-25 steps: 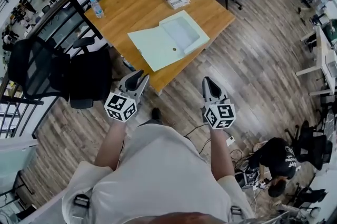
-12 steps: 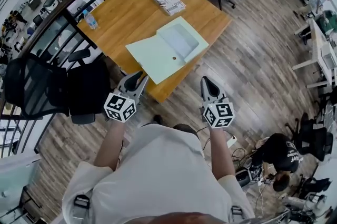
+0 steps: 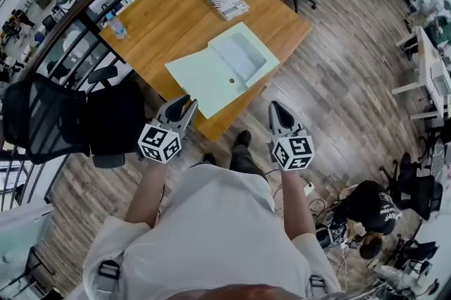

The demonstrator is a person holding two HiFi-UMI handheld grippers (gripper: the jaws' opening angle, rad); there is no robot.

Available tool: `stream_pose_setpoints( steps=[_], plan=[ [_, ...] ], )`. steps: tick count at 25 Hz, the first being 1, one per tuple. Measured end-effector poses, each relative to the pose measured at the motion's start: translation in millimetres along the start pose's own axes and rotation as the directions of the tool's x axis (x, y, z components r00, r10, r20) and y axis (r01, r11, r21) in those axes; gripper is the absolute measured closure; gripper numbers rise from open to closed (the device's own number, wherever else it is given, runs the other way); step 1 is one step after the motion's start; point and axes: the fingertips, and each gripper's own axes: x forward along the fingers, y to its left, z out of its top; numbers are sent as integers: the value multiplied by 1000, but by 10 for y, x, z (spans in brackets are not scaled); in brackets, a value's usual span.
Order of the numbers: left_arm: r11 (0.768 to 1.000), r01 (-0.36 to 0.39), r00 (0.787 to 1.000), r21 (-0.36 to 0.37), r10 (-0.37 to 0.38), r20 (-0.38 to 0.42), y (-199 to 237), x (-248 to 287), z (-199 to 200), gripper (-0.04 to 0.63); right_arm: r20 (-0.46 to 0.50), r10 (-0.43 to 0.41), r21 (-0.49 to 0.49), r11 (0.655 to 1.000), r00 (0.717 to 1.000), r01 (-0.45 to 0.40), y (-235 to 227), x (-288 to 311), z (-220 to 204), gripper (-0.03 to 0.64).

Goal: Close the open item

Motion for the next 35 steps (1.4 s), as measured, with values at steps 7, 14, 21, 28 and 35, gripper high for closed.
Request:
stream_pose_setpoints(
  steps=[7,14,21,28,35],
  plan=[
    [997,-77,997,-19,78,13,114,398,83,500,-16,76,-10,997,997,-76,-385,448,140,614],
    [986,-163,986,-38,164,8,192,844,84,500,-59,180,-30,983,982,-182,-764,953,209,614],
    [962,-263,965,-75,263,-8,261,1218,-44,500,-113,290,-43,954,951,-296,-1072,1391,203,614],
    [924,-367,930,-105,363,-54,403,1416,-281,500,-173,391,-43,914,904,-404,-1208,1803,56,614],
    [855,-493,869,-159,477,-130,688,1389,-638,499,-244,475,-5,871,846,-491,-1247,2142,-294,614]
  ],
)
